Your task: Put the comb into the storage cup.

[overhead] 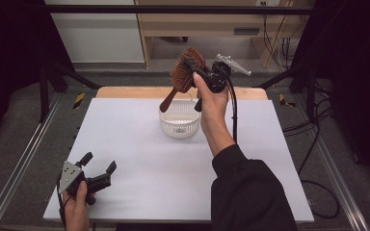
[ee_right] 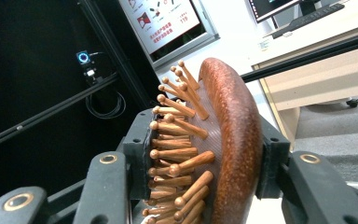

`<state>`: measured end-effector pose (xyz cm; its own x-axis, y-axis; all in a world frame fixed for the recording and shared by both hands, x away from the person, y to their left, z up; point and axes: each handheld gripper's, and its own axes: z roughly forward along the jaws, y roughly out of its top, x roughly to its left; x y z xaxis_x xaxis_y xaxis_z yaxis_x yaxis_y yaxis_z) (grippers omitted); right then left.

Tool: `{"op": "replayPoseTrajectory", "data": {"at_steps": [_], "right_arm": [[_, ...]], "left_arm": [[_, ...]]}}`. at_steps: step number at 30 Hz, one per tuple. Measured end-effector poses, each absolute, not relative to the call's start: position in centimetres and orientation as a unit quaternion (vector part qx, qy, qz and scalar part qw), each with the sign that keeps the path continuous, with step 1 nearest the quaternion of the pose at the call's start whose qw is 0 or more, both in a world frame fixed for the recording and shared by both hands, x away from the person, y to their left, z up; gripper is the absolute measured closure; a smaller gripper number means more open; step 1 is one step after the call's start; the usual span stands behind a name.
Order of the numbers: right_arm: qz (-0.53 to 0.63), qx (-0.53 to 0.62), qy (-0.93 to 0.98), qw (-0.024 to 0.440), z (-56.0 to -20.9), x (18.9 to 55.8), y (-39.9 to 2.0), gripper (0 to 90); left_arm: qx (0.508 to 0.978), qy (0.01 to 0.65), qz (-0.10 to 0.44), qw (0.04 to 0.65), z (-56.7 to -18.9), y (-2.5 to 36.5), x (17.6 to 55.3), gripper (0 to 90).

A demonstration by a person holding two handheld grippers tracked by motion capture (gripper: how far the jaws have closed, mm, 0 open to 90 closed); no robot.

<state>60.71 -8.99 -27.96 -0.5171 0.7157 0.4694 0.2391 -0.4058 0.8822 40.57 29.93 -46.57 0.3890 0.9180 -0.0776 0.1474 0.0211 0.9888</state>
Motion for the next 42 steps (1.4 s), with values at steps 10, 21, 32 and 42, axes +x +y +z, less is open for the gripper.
{"op": "replayPoseTrajectory", "data": {"at_steps": [10,21,32,42], "right_arm": [[0.694,0.465,0.518,0.182,-28.5,60.9,-9.5,51.1],[0.684,0.486,0.511,0.183,-31.4,61.1,-9.8,50.9],[0.674,0.498,0.511,0.190,-33.1,61.7,-10.0,50.9],[0.668,0.503,0.514,0.194,-34.5,61.6,-9.5,50.9]], "left_arm": [[0.612,0.436,0.340,0.566,-46.6,29.9,40.6,3.6],[0.610,0.435,0.339,0.569,-46.6,29.9,40.5,3.6],[0.613,0.433,0.338,0.568,-46.6,29.8,40.6,3.5],[0.614,0.433,0.336,0.568,-46.6,29.8,40.6,3.5]]}}
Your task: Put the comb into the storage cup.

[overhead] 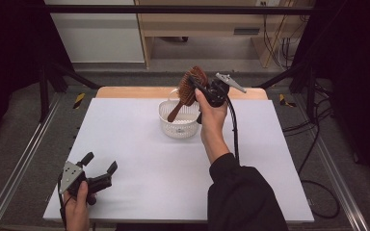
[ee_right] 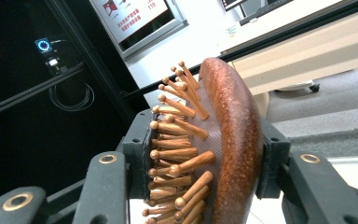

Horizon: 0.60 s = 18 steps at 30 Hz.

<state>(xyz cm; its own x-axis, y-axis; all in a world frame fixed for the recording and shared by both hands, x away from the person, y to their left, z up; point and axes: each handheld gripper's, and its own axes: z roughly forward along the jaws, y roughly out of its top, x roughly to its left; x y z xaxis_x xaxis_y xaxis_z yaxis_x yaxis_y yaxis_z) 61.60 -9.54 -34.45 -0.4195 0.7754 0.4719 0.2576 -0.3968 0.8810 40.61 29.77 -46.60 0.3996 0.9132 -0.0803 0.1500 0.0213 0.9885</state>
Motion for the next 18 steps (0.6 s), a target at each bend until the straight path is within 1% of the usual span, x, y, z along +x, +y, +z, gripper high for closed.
{"op": "replayPoseTrajectory", "data": {"at_steps": [18], "right_arm": [[0.667,0.511,0.510,0.188,-35.9,61.5,-9.3,50.8]], "left_arm": [[0.615,0.434,0.335,0.567,-46.6,29.8,40.6,3.5]]}}
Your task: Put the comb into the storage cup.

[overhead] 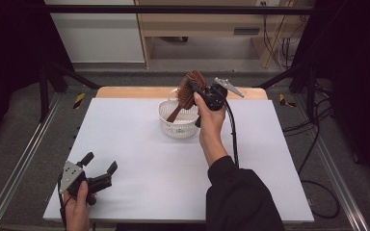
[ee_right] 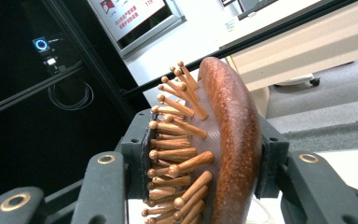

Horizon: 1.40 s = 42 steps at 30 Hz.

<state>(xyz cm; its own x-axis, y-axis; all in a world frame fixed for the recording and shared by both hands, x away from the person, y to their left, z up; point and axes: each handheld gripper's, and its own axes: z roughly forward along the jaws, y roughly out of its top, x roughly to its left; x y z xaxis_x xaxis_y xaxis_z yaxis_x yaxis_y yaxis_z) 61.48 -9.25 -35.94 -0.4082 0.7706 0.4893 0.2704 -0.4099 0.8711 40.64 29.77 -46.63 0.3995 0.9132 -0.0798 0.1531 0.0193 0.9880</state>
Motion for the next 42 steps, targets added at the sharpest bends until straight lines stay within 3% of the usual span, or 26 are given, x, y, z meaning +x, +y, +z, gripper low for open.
{"op": "replayPoseTrajectory", "data": {"at_steps": [42], "right_arm": [[0.675,0.506,0.501,0.193,-38.2,61.3,-8.3,50.6]], "left_arm": [[0.617,0.433,0.335,0.566,-46.7,29.6,40.7,3.6]]}}
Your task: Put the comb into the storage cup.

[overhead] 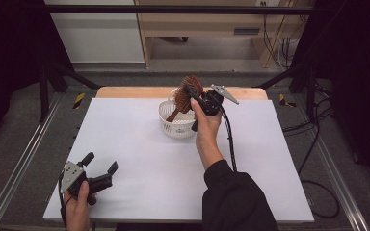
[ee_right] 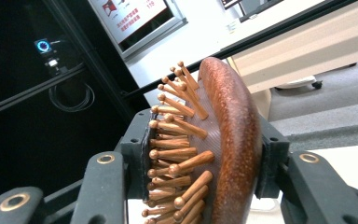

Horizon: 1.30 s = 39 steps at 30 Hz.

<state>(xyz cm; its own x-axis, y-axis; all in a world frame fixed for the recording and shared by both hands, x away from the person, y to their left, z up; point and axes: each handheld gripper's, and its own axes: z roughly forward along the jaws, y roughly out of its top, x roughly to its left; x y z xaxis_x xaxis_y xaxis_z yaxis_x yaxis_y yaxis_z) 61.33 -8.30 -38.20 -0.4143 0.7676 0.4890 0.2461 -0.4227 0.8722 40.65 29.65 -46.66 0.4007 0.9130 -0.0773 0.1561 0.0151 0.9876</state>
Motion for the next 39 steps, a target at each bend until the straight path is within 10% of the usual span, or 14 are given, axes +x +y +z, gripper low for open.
{"op": "replayPoseTrajectory", "data": {"at_steps": [39], "right_arm": [[0.672,0.512,0.502,0.184,-39.6,61.2,-8.3,50.3]], "left_arm": [[0.617,0.434,0.335,0.565,-46.7,29.6,40.7,3.6]]}}
